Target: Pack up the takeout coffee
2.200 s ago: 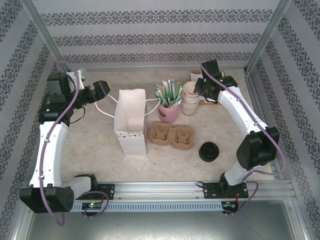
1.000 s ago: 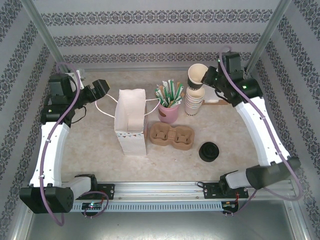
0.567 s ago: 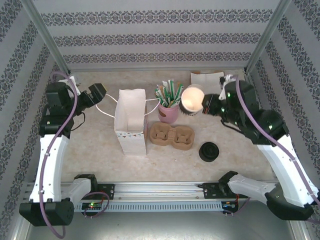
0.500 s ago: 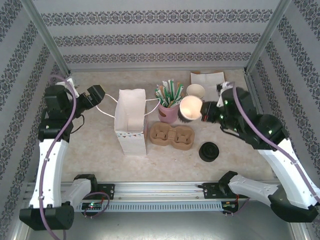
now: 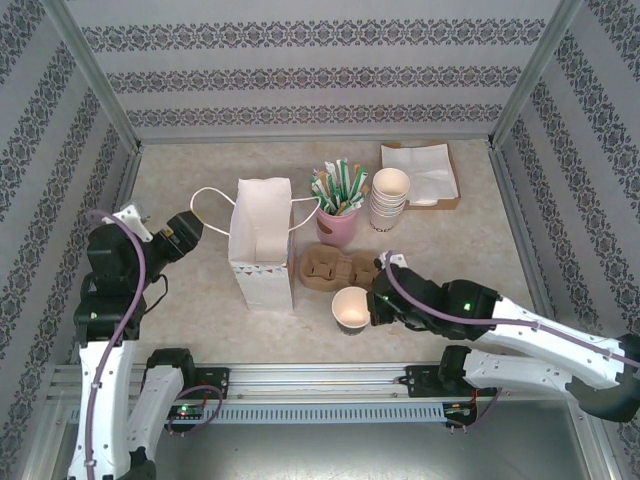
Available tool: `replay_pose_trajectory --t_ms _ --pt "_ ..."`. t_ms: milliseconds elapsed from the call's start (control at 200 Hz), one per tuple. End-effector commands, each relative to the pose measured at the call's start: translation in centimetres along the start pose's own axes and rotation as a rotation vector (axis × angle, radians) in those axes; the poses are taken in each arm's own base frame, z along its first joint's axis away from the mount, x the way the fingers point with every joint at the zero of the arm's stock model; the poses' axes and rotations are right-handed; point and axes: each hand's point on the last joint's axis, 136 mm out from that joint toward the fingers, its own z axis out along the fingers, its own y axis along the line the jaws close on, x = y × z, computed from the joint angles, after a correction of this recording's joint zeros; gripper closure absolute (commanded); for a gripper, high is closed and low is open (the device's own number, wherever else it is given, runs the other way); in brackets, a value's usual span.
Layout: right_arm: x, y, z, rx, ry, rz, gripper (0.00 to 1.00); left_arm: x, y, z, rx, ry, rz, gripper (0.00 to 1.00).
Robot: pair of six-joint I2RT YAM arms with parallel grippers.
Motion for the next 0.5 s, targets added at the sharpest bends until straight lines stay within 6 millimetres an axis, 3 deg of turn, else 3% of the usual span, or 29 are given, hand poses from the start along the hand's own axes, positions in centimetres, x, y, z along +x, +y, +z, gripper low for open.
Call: replay_pose_trajectory --t_ms 0,155,495 --pt "-0.8 -0.6 1.2 0.022 -0.119 0.052 1.00 1.4 0.9 -0.2 -0.024 0.025 -0.039 0.12" --pt "0.0 -1.3 3.0 0.004 -0.164 0.091 1.00 2.5 2.1 0.4 -0.047 0.039 -0.056 0.11" --pt "1.3 -3.0 3.7 0.073 -0.131 0.119 0.97 3.3 2.9 1.6 -0.050 0.059 -0.085 0.11"
